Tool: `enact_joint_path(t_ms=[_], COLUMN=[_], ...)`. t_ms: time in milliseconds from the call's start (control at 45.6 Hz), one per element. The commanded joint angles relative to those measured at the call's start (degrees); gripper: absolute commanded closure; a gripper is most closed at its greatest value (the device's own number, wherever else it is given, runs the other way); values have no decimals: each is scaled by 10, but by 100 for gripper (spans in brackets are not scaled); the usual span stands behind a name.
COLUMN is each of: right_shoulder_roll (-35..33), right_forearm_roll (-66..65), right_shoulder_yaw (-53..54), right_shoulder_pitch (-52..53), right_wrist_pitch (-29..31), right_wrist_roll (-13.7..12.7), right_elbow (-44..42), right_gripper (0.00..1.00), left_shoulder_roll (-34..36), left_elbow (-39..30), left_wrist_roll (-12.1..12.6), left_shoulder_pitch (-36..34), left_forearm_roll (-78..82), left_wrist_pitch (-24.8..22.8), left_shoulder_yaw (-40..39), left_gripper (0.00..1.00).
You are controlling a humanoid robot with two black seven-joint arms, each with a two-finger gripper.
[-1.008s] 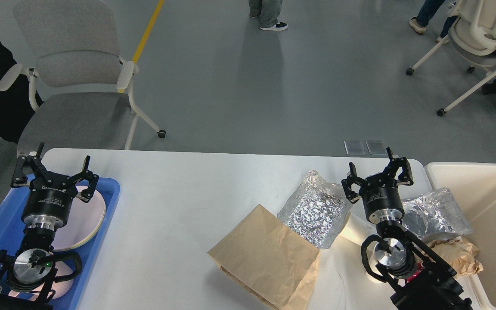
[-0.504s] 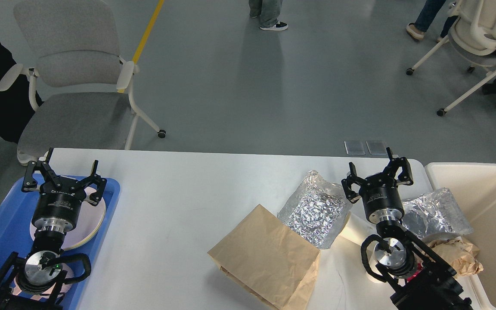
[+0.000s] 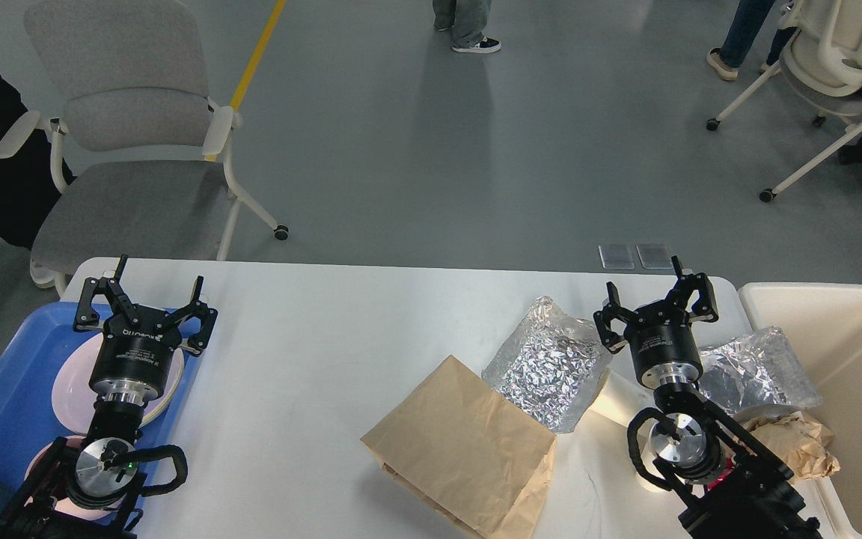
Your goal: Tidy desktop
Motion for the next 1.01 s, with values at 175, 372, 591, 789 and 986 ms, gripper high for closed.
enact_joint_path(t_ms=[175, 372, 591, 789, 986], right_shoulder_roll=[0, 0, 0, 0, 0], right_forearm_roll=[0, 0, 0, 0, 0], right_shoulder_yaw=[0, 1, 1, 0, 0], right_shoulder_pitch=[-1, -1, 0, 0, -1], right_wrist_pitch=[0, 0, 0, 0, 0], right_wrist_roll=[0, 0, 0, 0, 0], right_elbow=[1, 1, 1, 1, 2], right_gripper=[0, 0, 0, 0, 0], left_shoulder_roll=[-2, 1, 0, 1, 1], left_elbow=[13, 24, 40, 40, 40], left_wrist_roll=[-18, 18, 31, 35, 35], left_shoulder_pitch=[1, -2, -6, -6, -6], left_forearm_roll=[-38, -52, -70, -83, -84], left_wrist_pitch=[-22, -45, -64, -65, -65], left_shoulder_yaw=[7, 16, 7, 18, 18], left_gripper=[4, 4, 4, 4, 4])
